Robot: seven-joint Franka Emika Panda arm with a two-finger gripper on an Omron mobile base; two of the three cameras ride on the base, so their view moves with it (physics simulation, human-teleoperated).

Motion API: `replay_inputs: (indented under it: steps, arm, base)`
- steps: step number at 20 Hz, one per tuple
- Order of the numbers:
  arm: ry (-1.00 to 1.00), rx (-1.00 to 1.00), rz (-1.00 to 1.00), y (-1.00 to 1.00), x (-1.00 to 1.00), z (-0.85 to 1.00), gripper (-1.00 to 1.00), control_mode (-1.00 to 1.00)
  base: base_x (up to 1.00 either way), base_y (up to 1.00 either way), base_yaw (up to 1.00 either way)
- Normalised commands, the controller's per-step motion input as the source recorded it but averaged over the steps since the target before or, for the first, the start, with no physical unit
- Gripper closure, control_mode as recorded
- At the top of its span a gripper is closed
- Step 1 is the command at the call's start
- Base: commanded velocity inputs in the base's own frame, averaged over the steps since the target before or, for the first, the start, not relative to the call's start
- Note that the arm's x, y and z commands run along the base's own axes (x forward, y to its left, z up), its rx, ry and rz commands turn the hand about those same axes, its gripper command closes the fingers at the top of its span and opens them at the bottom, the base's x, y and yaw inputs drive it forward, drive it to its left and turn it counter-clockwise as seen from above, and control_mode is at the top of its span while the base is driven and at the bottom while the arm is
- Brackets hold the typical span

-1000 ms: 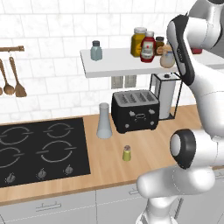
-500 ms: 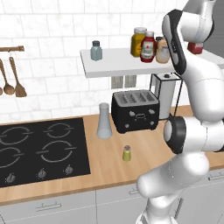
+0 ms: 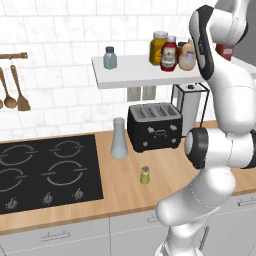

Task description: Put the shaker and condiment bottle from the counter next to their counterparts in the cabinet.

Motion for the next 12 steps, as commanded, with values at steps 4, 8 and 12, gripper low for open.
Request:
replay_inputs:
  steps: [4,8,12]
  arm:
    - [0.0,0.0,0.0,0.0,0.0,0.0,-1.0,-1.0]
    - [-0.01,0.0,0.01,0.0,-0.02,0.0,-1.0,-1.0]
    - [-0.07,0.0,0.04,0.0,-0.13,0.0,-1.0,-1.0]
  base:
    - [0.0,0.0,0.0]
    - [0.0,0.0,0.0]
    - [0.0,0.0,0.0]
